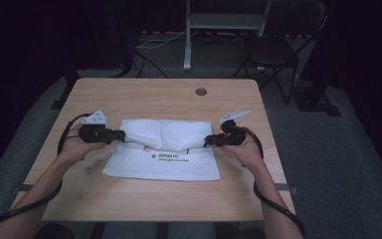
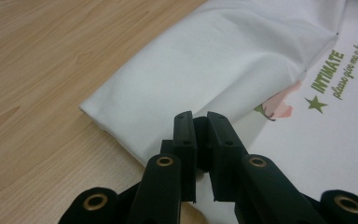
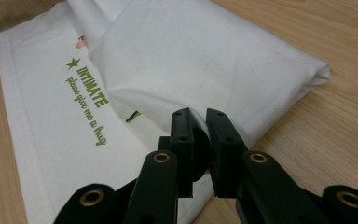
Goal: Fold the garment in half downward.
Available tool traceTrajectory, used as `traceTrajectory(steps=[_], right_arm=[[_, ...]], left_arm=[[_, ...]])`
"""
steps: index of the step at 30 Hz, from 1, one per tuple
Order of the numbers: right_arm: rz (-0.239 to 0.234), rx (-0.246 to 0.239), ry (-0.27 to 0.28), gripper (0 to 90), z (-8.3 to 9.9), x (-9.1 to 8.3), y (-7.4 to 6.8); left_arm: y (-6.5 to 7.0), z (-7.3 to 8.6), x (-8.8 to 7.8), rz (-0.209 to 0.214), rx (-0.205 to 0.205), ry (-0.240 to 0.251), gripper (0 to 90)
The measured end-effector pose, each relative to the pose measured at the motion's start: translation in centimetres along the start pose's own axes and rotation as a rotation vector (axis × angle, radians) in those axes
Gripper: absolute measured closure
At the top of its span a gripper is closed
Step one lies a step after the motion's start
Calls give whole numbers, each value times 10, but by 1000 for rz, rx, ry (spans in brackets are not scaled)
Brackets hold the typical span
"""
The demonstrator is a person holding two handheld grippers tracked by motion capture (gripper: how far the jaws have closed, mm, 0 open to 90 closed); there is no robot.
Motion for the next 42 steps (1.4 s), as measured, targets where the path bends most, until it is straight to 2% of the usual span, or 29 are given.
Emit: traceTrajectory(steps=[8,16,42], right_arm=[[-3,-10,-1,818,1,0,-6],[-5,-20,-5,818,1,0,-9],[-9,-43,-7,817,6,-2,-17]], left_arm=[[3,3,-8,-3,-7,27,827],[3,6,-11,-4,-8,33,827],[11,8,-22,-3,30,43,827]])
Point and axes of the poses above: each handheld gripper's, and its own axes: x roughly forward along the jaws, z roughly out of its underside, y roughly to its right, the point moved 1 cm from there along x, roughly forward along the jaws, and after that the axes turned 13 degrees about -z, right-handed, at the moved point
